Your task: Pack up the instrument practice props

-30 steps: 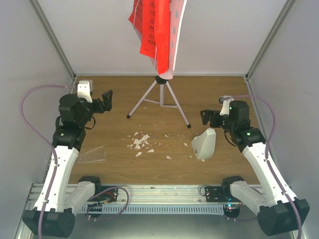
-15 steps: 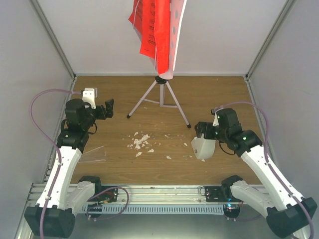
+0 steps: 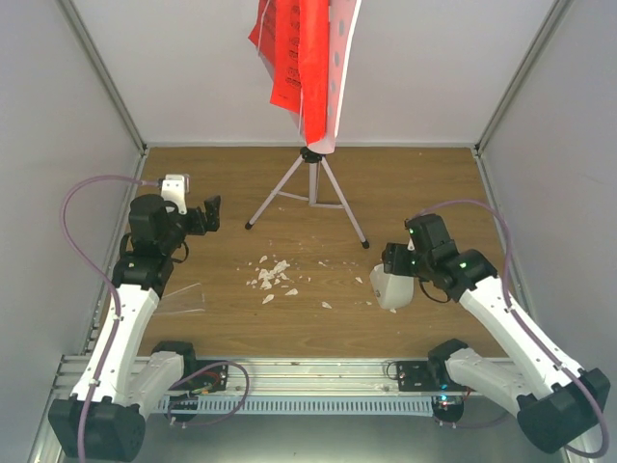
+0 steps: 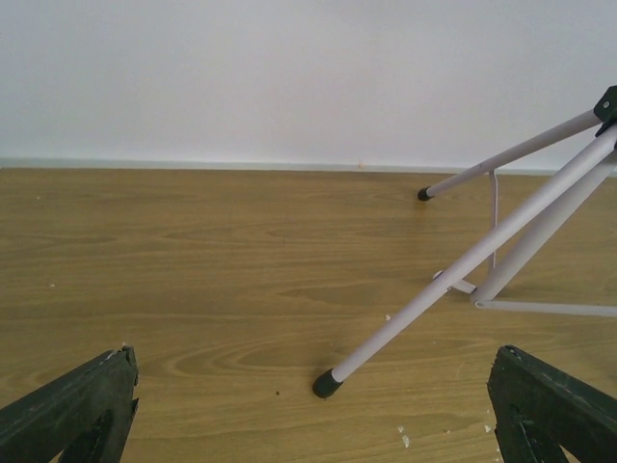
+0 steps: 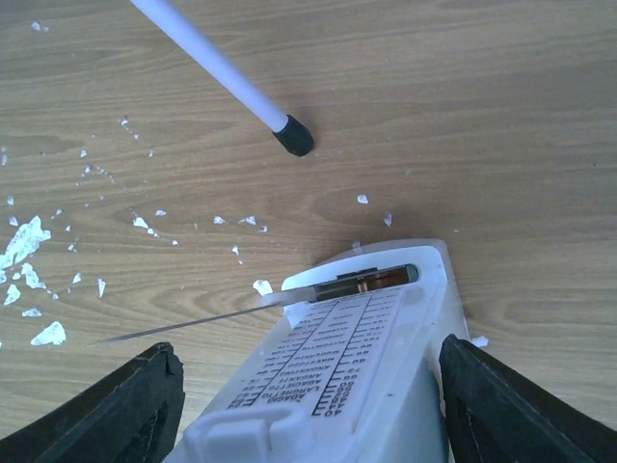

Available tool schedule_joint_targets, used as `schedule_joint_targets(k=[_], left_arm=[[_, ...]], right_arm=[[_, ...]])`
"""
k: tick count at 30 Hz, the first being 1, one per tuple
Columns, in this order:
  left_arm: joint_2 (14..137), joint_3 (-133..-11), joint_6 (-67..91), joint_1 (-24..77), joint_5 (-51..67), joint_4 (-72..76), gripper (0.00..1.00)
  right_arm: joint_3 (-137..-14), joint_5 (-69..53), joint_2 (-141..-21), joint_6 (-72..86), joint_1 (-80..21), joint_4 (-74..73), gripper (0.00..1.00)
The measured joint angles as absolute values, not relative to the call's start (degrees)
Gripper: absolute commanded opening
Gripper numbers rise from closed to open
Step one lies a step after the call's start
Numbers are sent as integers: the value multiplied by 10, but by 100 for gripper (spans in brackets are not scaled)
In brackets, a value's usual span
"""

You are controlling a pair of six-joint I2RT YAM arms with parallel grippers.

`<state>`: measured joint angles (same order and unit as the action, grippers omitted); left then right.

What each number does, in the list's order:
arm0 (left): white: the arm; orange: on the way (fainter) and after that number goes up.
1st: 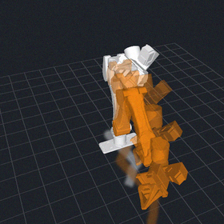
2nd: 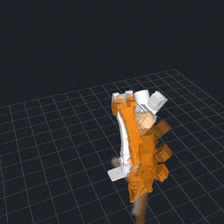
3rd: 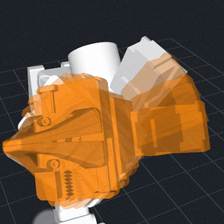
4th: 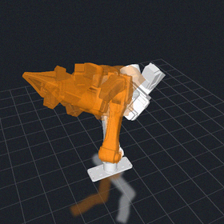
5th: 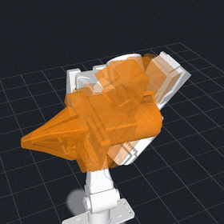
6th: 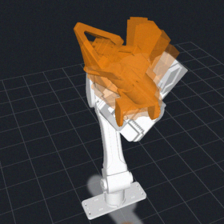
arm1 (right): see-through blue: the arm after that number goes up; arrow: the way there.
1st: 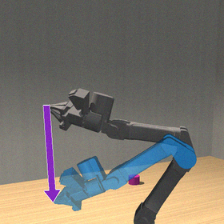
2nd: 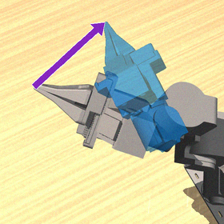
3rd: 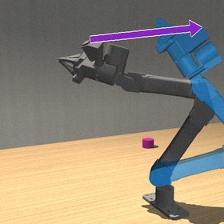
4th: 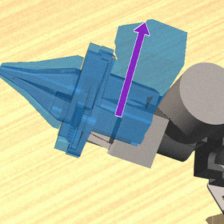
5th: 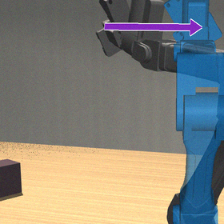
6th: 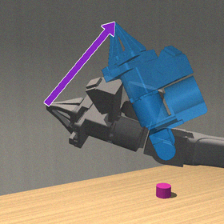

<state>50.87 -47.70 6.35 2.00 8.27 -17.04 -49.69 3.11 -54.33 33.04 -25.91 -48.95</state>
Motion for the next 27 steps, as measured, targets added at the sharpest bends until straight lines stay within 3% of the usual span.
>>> schedule_joint_targets(k=[11, 27], left_arm=[[510, -475, 63, 20, 79, -170, 99], [579, -459, 32, 23, 103, -149, 99]], right_arm=[[-497, 51, -545, 323, -265, -493, 38], [-559, -94, -604, 167, -295, -426, 33]])
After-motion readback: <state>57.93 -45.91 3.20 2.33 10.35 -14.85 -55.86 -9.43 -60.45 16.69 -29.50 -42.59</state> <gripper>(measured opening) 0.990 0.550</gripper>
